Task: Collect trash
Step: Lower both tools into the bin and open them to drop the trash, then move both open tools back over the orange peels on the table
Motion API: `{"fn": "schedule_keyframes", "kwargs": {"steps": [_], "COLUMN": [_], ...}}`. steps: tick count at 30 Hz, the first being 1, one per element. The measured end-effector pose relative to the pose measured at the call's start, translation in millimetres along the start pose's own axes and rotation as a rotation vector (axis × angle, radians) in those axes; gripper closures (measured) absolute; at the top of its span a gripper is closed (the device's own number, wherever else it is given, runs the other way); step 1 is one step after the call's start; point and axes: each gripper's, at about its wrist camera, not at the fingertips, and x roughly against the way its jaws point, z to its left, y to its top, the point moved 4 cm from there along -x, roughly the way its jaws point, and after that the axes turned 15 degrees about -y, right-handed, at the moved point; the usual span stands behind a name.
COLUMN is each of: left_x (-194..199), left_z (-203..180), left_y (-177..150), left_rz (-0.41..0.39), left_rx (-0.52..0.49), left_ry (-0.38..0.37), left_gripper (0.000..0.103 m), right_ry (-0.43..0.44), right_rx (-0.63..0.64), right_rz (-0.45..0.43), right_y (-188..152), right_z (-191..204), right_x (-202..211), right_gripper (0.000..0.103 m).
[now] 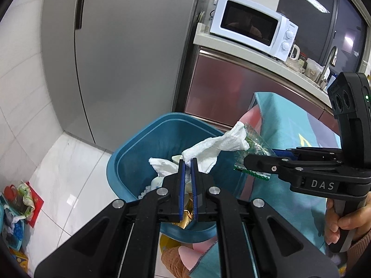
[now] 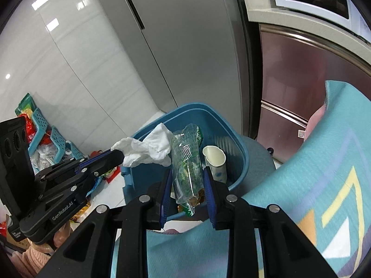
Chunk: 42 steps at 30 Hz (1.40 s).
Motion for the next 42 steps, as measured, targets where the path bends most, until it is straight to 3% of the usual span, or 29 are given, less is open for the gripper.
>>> {"fn": "schedule_keyframes", "kwargs": {"steps": [6,11,17,26,35,42], "left_x": [-17,-32,-44,-27,-2,4], "left_z": [11,20,25,12,-46,-116], "left_y": [-5,-10,-16,-15,-10,-18], "left_rz": [0.027,0.053,0.07,0.035,-0.028,-0.014], "left_rx": [0.032,0.066,0.09,0.055,-0.06,-0.19], "left_ry": [0.004,0.01,0.013,-0.015,-0.129,-0.252], "left_gripper": [0.097,0.096,0.096,0.083,0.056,0.05], "right_ry": [-0.031,-0.042,-0.041,-0.03,-0.017,-0.079], "right_rx": [0.007,0.011,-0.003,-0.035,-0.037,-0.09], "right_rz": [0.052,0.049,0.041,0.007,-0.115,-0.213], "right_y": [3,7,7,0,-28,-62], "right_z": [2,5,3,-10,-27,-60], "right_x": [-22,-24,-23,-6,57,114], "right_gripper": [0.073,0.061,0.058,0.058,0.056,0.055]}}
